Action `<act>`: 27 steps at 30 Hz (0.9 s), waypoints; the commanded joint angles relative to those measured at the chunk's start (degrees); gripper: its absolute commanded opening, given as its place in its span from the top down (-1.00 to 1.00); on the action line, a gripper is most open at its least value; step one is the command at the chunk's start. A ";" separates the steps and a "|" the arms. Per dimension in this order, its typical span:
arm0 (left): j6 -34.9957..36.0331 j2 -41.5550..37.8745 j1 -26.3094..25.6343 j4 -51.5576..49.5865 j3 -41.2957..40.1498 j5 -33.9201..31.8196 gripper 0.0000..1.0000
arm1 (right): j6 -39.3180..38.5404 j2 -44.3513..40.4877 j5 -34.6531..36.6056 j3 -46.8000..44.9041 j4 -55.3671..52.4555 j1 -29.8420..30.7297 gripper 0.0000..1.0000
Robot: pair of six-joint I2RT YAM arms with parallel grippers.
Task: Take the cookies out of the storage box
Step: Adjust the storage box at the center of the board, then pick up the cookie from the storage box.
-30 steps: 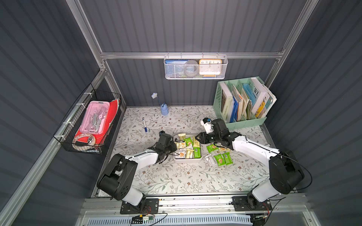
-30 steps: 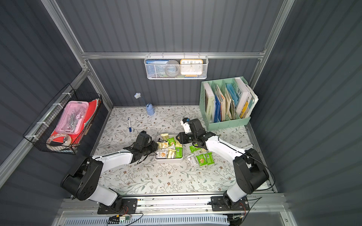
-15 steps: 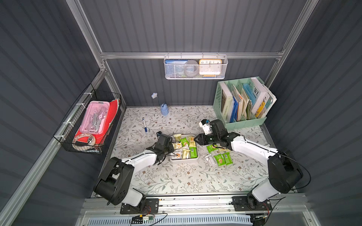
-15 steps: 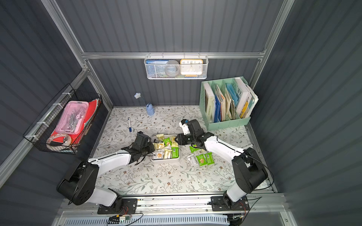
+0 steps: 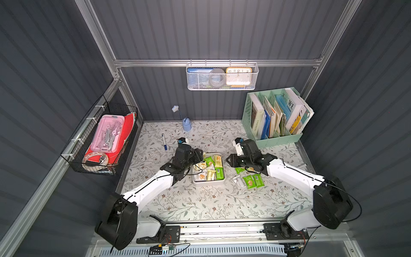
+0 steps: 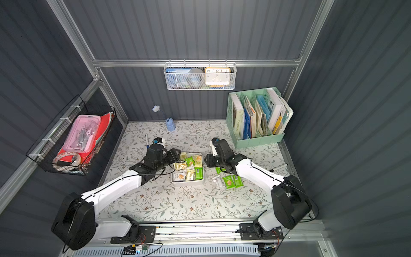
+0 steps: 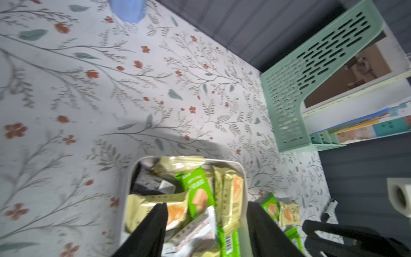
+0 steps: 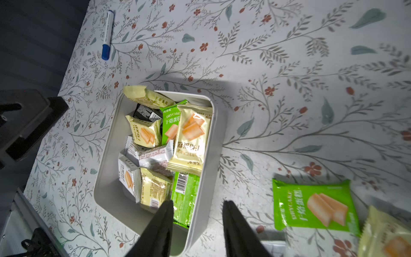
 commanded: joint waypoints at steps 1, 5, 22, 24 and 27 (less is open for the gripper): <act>-0.66 6.49 -3.53 1.79 3.49 2.88 -0.27 | 1.17 -3.52 5.29 -3.03 -0.11 -1.04 0.16; -2.29 13.93 -6.08 3.61 6.56 2.58 -0.26 | 2.54 -8.47 6.54 -7.12 0.25 -2.16 0.17; -3.65 24.03 -8.09 3.58 11.07 2.05 0.16 | 4.32 -16.13 5.99 -14.14 3.21 -2.92 0.18; -3.69 24.44 -8.09 3.90 11.31 2.48 0.19 | 4.33 -16.06 5.90 -14.15 3.32 -2.90 0.18; -3.99 24.98 -8.11 4.62 11.35 3.14 0.24 | 4.26 -15.98 5.69 -14.14 3.38 -2.91 0.18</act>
